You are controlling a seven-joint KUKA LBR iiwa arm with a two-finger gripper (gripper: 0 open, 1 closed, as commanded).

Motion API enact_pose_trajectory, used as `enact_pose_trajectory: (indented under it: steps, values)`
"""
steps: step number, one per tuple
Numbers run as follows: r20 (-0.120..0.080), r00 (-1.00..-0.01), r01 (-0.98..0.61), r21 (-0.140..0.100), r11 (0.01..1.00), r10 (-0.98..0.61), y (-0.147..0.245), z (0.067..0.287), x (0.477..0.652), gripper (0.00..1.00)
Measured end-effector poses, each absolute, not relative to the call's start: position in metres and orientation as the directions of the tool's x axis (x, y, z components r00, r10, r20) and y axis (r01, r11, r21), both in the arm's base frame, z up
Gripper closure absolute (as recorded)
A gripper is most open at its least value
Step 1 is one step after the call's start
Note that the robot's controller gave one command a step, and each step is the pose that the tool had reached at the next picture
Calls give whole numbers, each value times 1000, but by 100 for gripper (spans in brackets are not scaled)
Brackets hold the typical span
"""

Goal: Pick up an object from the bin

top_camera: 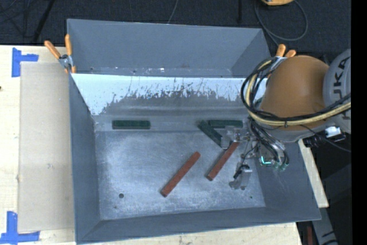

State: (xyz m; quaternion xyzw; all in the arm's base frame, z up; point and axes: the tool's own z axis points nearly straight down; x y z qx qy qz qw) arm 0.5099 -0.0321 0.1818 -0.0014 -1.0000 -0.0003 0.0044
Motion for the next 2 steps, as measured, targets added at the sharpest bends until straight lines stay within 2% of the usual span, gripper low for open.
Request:
enact_pose_trajectory:
  steps: [1, 2]
  values:
    - [7, -998, -70, 1, 998, -70, -48, 65, 546, 0]
    - [2, -997, -72, 0, 997, -72, -48, 69, 547, 100]
